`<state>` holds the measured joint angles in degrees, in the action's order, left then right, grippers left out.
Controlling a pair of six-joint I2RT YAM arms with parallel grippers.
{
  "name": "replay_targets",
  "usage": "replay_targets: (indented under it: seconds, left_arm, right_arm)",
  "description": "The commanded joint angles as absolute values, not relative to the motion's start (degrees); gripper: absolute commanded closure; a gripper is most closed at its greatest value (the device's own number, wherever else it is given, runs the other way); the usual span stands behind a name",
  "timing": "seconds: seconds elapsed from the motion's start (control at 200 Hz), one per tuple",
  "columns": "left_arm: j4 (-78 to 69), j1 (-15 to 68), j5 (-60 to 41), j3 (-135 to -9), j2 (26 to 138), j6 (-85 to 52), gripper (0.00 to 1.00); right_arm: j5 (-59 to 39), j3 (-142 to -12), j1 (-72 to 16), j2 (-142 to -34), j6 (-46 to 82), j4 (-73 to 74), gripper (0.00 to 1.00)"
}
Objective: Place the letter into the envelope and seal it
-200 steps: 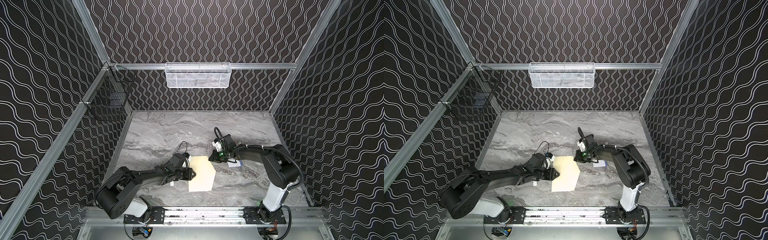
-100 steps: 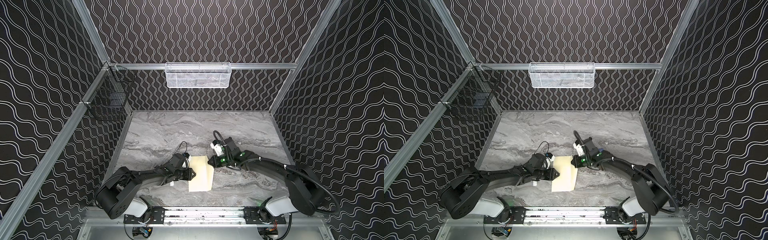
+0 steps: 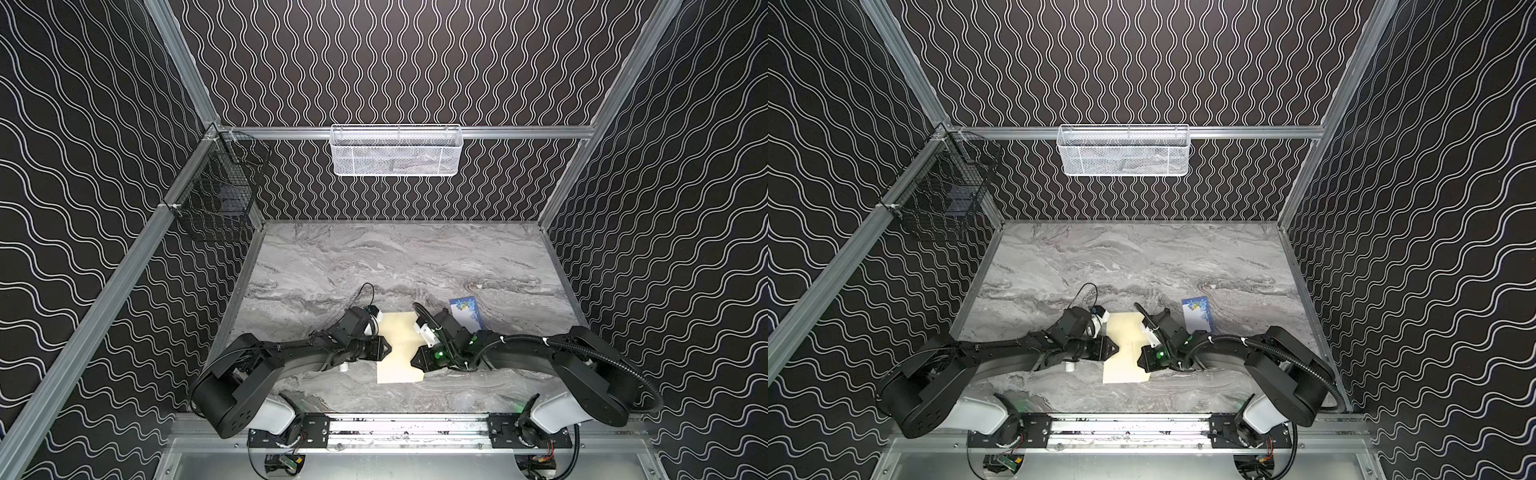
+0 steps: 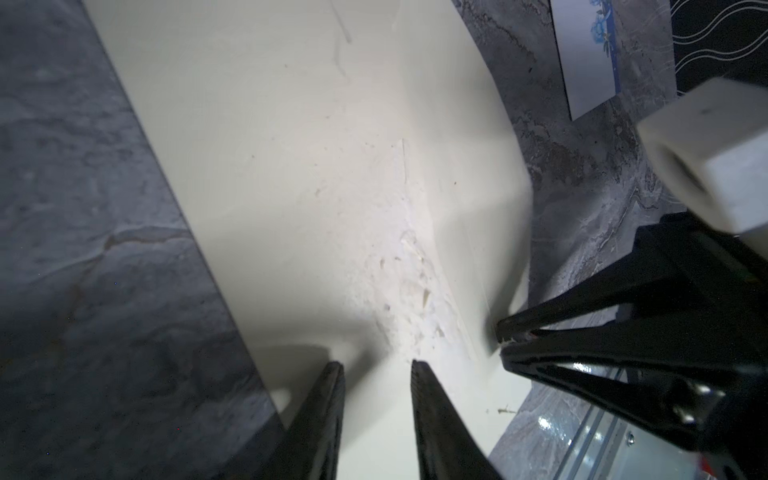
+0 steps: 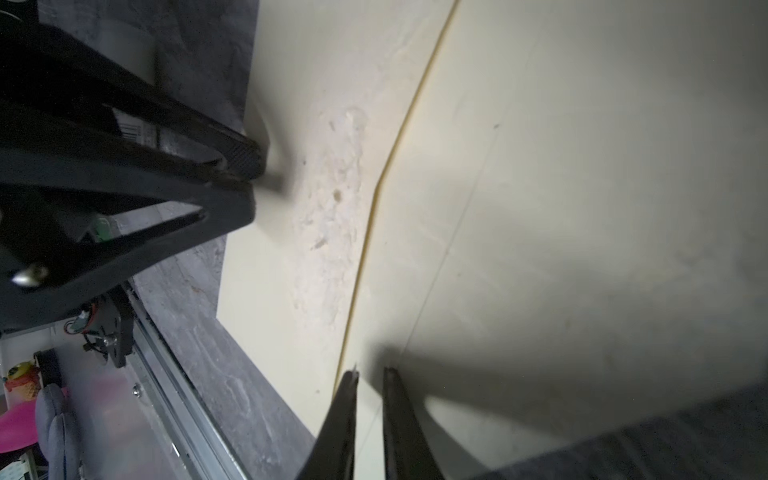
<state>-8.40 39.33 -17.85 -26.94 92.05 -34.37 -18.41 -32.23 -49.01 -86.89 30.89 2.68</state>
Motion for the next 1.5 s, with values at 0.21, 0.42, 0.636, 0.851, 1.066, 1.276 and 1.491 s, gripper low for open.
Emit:
replay_targets:
  seconds: [0.21, 0.42, 0.636, 0.851, 1.066, 1.276, 1.491]
  left_arm:
    - [0.4, 39.3, -12.9, -26.5, 93.1, -34.6, 0.65]
    - [1.3, 39.9, -13.2, -26.8, 90.2, -34.0, 0.57]
    - [4.6, 40.9, -12.5, -31.0, 87.1, -33.2, 0.41]
    - [9.1, 42.2, -10.3, -37.2, 83.5, -32.2, 0.23]
    - [14.9, 42.6, -10.8, -49.3, 85.9, -29.7, 0.11]
    - [14.4, 42.8, -15.0, -60.6, 94.1, -29.8, 0.10]
    - [16.1, 45.5, -19.3, -74.2, 108.4, -28.3, 0.11]
  right_arm:
    - [-13.7, -30.0, -48.7, -78.4, 33.0, -4.2, 0.80]
    - [-10.9, -35.4, -48.7, -72.0, 30.0, -7.8, 0.67]
    - [-6.3, -34.2, -47.1, -65.8, 29.3, -8.4, 0.55]
    - [-4.4, -30.2, -39.5, -61.0, 31.2, -7.5, 0.49]
    - [-5.2, -27.9, -25.3, -60.1, 32.5, -1.0, 0.45]
    - [-9.5, -30.3, -11.3, -68.0, 31.5, 3.0, 0.44]
    - [-14.8, -32.3, -3.7, -76.0, 31.0, 5.4, 0.44]
